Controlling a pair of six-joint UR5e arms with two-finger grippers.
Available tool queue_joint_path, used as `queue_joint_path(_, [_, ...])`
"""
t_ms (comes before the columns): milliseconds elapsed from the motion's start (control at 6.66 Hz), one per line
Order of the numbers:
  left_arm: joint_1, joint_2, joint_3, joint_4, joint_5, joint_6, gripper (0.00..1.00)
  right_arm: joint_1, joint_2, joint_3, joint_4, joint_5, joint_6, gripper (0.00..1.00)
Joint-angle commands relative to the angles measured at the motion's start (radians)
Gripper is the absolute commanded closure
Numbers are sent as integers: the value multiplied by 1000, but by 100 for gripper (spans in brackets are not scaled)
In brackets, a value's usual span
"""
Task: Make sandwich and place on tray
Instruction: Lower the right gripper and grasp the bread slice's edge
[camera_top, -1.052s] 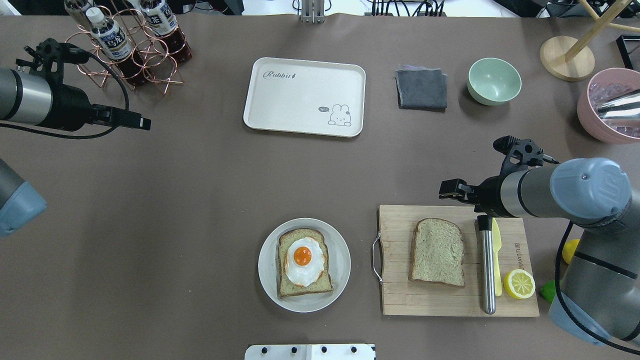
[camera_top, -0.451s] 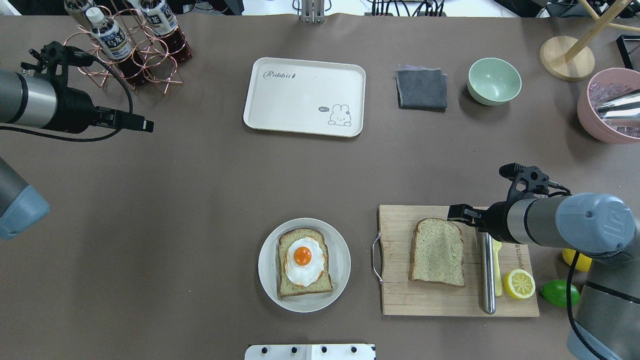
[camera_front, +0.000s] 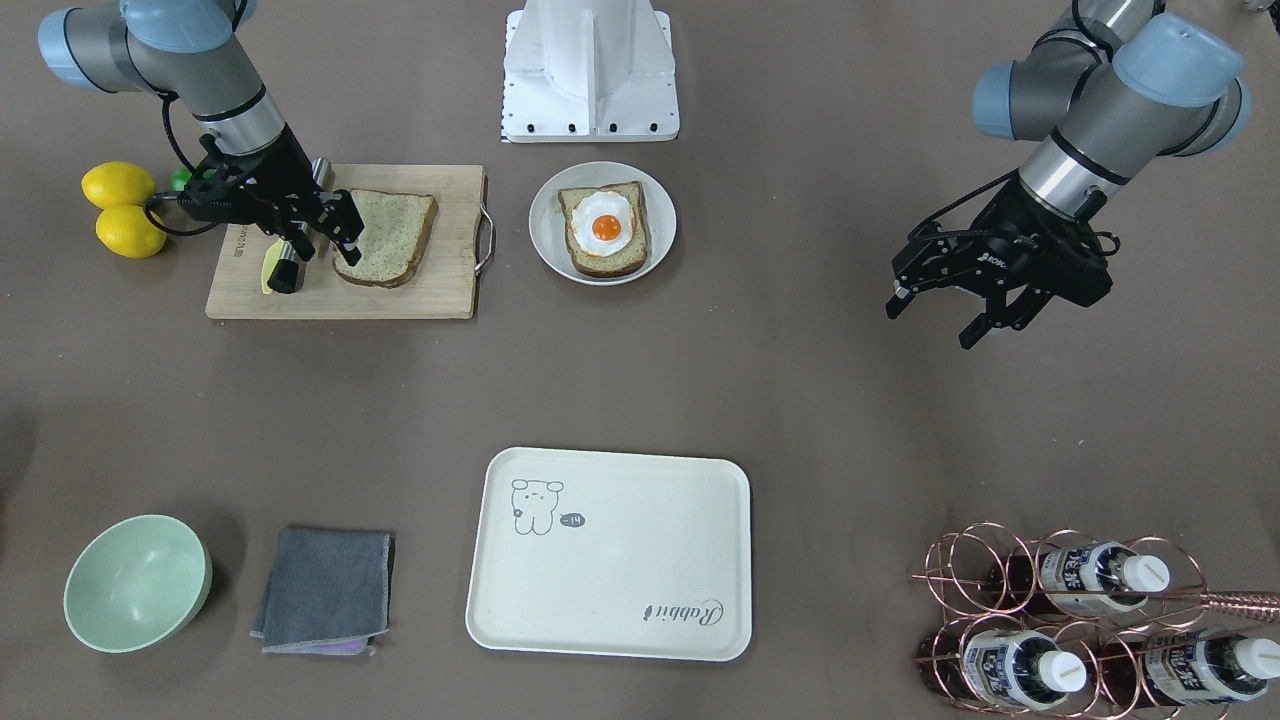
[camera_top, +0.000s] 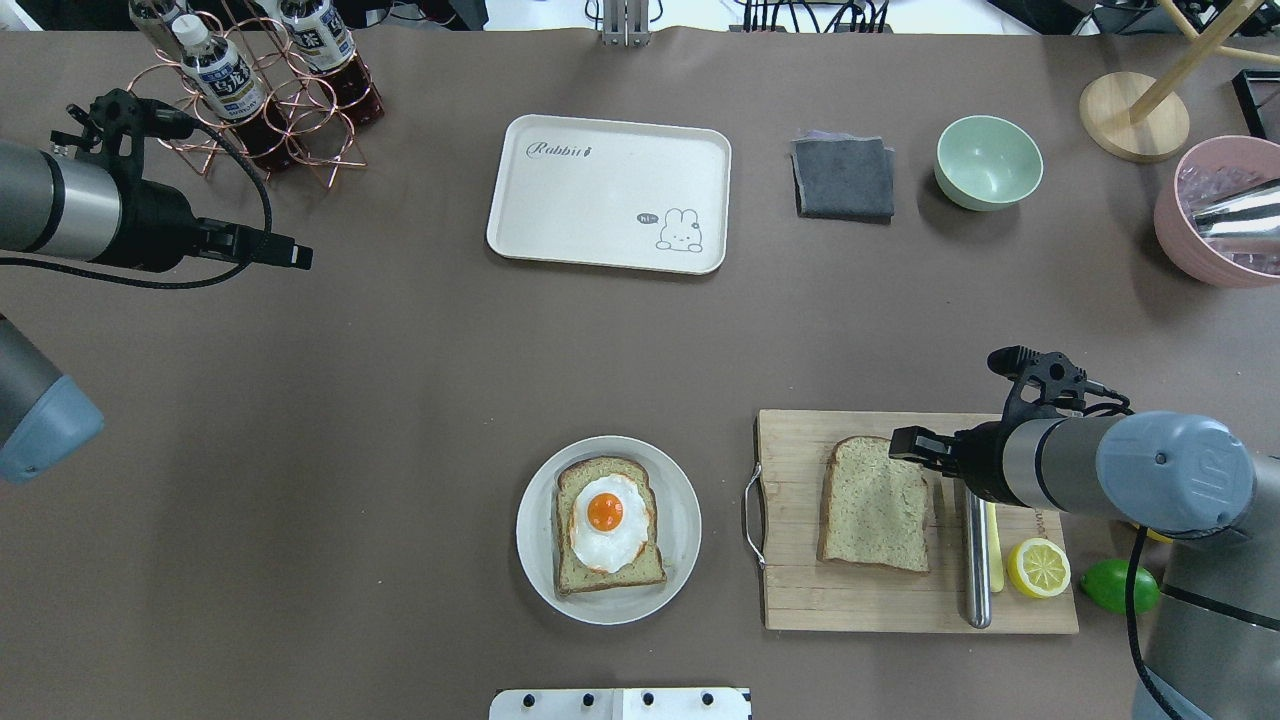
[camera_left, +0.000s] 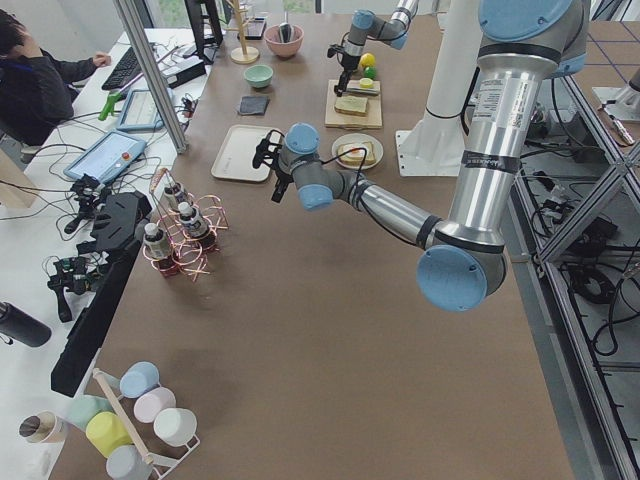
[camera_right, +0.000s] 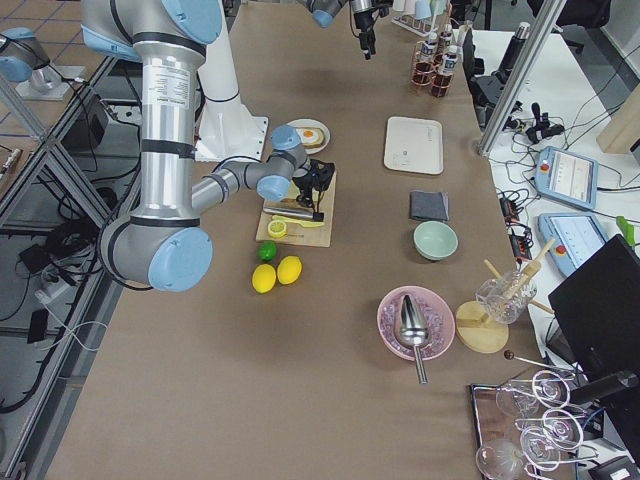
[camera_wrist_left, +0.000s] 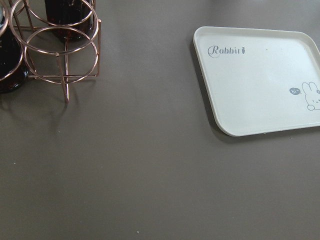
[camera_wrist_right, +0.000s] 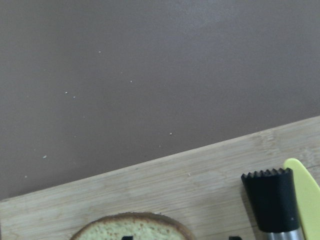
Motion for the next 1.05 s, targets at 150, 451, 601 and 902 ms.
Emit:
queue_joint_path(150, [-1,0,-1,0,-1,0,2,-22,0,-2,-1,-18,1,39])
queue_joint_path(451, [-1,2,-1,-2,-1,0,2,-23,0,-2,-1,-19,11,63])
queue_joint_path(601, [-1,2,-1,-2,-1,0,2,-23,0,-2,-1,-18,12,93])
queue_joint_path(902, [-1,0,-1,-2,-1,0,2,-32,0,-2,-1,-19,10,100])
